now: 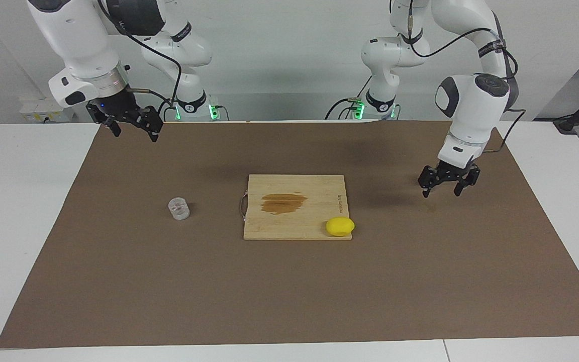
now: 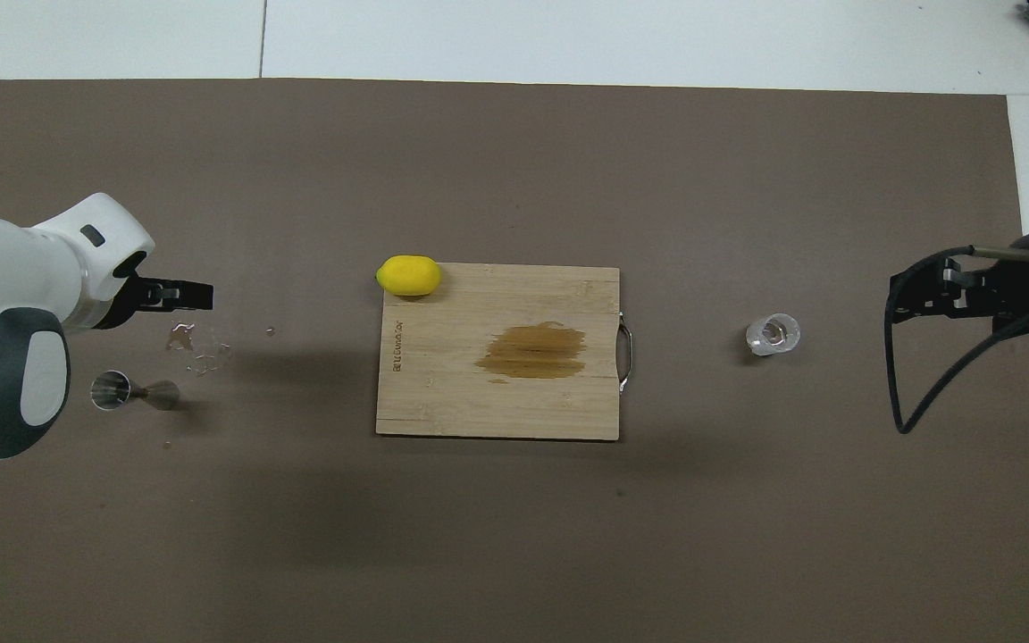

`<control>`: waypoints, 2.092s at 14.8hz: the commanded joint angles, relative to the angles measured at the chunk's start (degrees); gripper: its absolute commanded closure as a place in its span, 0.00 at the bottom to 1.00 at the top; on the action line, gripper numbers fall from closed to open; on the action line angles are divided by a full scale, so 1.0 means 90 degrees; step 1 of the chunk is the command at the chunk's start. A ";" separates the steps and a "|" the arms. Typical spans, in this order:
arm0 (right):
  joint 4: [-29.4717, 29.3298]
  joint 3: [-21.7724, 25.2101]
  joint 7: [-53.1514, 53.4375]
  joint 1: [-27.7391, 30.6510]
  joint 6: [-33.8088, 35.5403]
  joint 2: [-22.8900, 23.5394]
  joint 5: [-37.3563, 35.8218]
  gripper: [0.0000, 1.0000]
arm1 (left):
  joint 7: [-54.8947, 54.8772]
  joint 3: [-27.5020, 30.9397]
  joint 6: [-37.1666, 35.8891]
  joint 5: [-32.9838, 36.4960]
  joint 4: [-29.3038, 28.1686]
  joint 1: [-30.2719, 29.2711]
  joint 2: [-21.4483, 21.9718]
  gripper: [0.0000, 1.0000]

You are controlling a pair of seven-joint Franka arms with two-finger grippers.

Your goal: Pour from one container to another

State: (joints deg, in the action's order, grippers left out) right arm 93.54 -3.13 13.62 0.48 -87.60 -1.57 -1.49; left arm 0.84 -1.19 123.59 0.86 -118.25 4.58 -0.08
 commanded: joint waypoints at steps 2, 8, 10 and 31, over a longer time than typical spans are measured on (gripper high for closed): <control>0.0183 -0.0043 -0.0117 0.0083 -0.0120 -0.0138 -0.0039 0.00 | -0.0035 0.0064 -0.0949 0.0130 0.0434 0.0242 -0.0109 0.00; 0.0183 -0.0053 -0.0117 0.0083 -0.0120 -0.0138 -0.0039 0.00 | -0.0084 0.0044 -0.2041 0.0130 0.0754 0.0672 -0.0108 0.00; 0.0183 -0.0043 -0.0117 0.0083 -0.0120 -0.0138 -0.0039 0.00 | -0.0452 0.0054 -0.2422 -0.0355 0.1116 0.0508 -0.0254 0.00; 0.0183 -0.0053 -0.0117 0.0083 -0.0120 -0.0138 -0.0039 0.00 | -0.9710 0.0073 -0.4551 -0.6196 0.1957 -0.2969 -0.0810 0.00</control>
State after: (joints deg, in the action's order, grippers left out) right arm 93.54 -3.13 13.62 0.48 -87.60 -1.57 -1.49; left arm -79.15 -0.17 86.23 -50.40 -101.59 -20.18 -4.60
